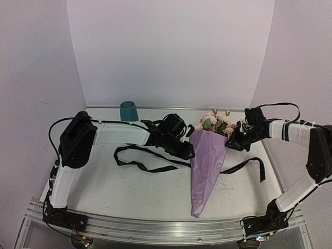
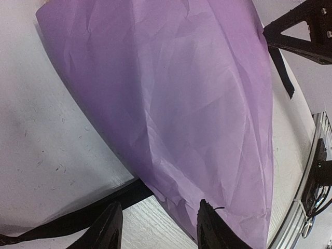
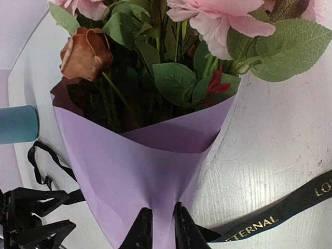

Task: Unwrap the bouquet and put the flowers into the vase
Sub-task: Move the fake flower to the center of the board.

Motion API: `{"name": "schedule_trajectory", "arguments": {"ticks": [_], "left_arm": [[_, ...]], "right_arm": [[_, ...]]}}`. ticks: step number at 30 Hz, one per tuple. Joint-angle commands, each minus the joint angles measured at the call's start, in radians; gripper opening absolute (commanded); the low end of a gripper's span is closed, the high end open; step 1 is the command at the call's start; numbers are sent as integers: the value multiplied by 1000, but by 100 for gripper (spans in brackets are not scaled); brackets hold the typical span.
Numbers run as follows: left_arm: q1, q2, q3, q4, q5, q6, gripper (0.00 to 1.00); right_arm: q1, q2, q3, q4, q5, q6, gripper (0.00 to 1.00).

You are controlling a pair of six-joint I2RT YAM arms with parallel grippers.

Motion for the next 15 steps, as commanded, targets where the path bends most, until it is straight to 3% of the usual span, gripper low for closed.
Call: {"name": "schedule_trajectory", "arguments": {"ticks": [1,15], "left_arm": [[-4,-6,42,33,-16,-10,50],[-4,-15,43,33,-19,-1,50]], "right_arm": [[-3,-37,37,-52,-20,-14,19],[-3,-71,48,-68,-40,-13,17]]}}
